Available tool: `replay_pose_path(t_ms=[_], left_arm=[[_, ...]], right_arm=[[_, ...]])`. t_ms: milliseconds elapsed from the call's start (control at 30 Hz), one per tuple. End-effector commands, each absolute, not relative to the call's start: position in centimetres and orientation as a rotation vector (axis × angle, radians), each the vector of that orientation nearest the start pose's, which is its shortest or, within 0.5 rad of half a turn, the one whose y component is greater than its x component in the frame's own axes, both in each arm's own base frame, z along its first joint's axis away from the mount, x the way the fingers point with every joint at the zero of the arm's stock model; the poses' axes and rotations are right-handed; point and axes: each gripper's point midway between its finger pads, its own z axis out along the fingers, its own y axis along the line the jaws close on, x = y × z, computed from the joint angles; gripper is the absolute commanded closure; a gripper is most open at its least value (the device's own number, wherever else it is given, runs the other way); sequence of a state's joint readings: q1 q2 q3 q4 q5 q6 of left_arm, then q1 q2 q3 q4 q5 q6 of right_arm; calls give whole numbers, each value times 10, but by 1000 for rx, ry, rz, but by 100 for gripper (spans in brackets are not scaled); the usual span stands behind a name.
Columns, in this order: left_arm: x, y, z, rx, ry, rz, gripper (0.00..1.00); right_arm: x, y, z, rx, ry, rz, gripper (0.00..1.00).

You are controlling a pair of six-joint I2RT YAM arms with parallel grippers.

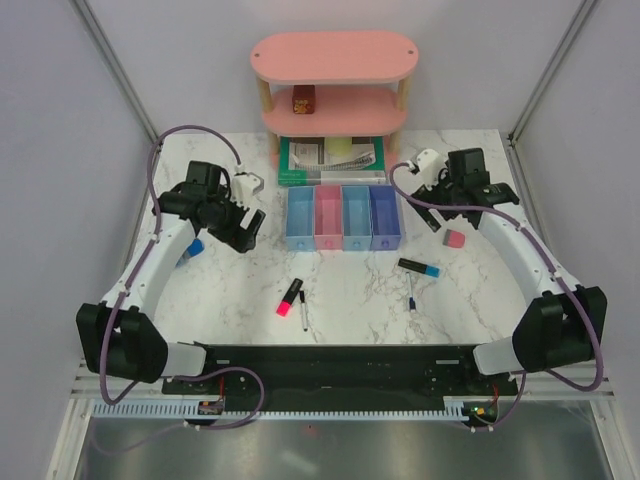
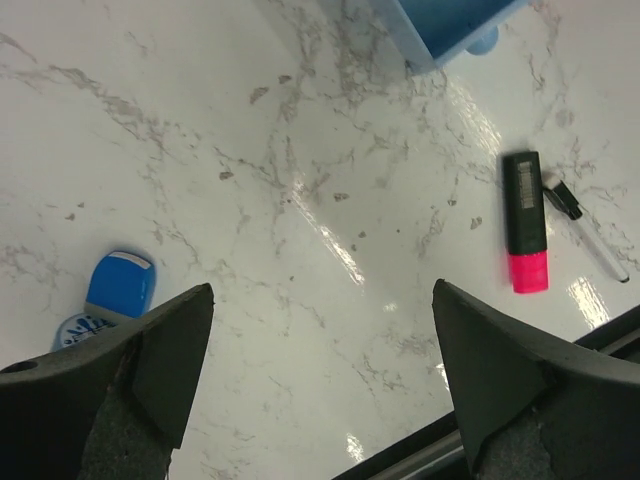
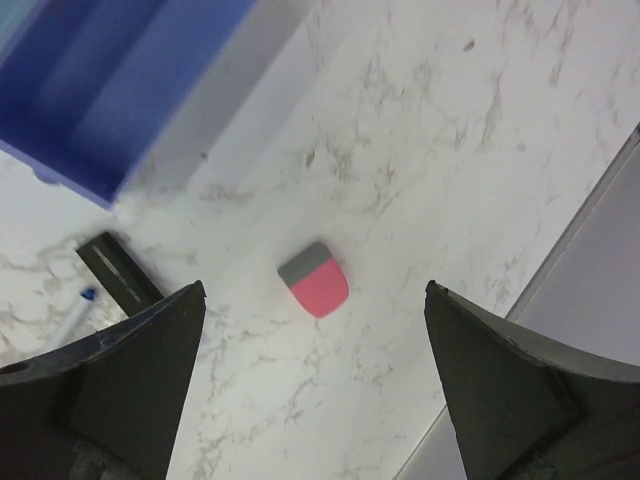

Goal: Sort the stationery into containers
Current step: Pick up the stationery from the center of the board.

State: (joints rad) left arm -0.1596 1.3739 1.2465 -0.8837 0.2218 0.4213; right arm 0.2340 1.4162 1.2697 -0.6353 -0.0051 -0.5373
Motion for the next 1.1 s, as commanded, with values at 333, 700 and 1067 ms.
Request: replay_pose_path(t_ms=[333, 700, 1067], left_arm=[[292, -80, 178, 842, 2315, -235, 2], [291, -75, 177, 818, 2335, -208, 2], [296, -76, 177, 822, 2339, -213, 2]], right_arm=[[362, -24, 90, -1178, 2340, 11, 2], [380, -1, 74, -468, 2525, 328, 2], [380, -35, 62, -31, 2592, 86, 2]])
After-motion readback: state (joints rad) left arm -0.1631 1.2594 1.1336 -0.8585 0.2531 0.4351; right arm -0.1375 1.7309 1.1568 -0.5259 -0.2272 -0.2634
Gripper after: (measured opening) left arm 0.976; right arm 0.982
